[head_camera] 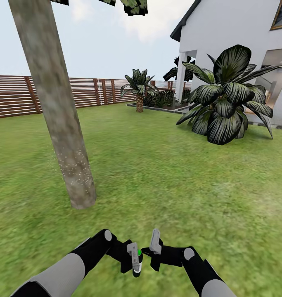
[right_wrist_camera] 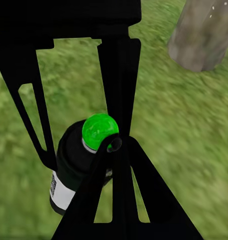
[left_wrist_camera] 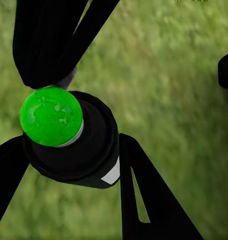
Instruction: In the garden, pick up the pesticide atomizer on the floor and spray pesticide onto both trees until each tree trunk is fully covered.
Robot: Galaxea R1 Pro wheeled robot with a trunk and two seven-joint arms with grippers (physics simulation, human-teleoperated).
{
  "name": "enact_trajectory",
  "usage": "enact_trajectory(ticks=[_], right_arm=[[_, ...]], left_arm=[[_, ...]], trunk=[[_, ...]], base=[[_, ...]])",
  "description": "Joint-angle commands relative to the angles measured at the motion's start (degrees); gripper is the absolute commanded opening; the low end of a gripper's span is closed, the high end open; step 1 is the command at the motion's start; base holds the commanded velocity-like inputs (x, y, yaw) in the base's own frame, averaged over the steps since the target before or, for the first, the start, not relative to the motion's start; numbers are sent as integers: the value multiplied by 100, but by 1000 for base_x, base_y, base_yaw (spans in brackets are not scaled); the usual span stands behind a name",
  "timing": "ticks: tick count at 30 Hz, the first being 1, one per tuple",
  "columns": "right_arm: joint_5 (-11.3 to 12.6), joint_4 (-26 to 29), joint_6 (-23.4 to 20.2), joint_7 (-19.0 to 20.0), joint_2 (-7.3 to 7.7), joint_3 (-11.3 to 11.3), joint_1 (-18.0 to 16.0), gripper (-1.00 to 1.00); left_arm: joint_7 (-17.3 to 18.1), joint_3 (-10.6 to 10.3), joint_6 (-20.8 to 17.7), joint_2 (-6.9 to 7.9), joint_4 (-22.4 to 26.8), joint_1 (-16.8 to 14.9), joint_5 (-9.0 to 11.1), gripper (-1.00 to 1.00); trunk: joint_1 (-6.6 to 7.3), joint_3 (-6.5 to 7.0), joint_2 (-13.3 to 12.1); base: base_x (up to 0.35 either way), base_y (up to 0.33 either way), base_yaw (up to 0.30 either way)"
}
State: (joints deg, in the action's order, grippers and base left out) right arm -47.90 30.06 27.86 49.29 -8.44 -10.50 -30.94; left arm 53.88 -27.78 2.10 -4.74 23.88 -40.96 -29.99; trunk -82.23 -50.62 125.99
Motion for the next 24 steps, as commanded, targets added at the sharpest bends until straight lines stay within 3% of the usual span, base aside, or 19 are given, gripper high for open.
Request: enact_trajectory(ticks=[1,4,8,24], right_arm=[[0,0,0,1,0,-1,0,-100],[0,0,0,-2,0,-3,0,-100],[0,0,0,0,0,0,0,-100],[0,0,0,1,0,0,0,-100]], left_arm=[[0,1,0,0,2,0,6,-100],[0,7,2,-1,3,0,30,-100],[8,-7,17,-1,3,0,246,-100],[-14,-12,25,49,-77,13,235,-100]], trunk=[[0,0,0],[0,0,0],[0,0,0],[0,0,0]], base=[[0,0,0],[0,0,0],[0,0,0],[0,0,0]])
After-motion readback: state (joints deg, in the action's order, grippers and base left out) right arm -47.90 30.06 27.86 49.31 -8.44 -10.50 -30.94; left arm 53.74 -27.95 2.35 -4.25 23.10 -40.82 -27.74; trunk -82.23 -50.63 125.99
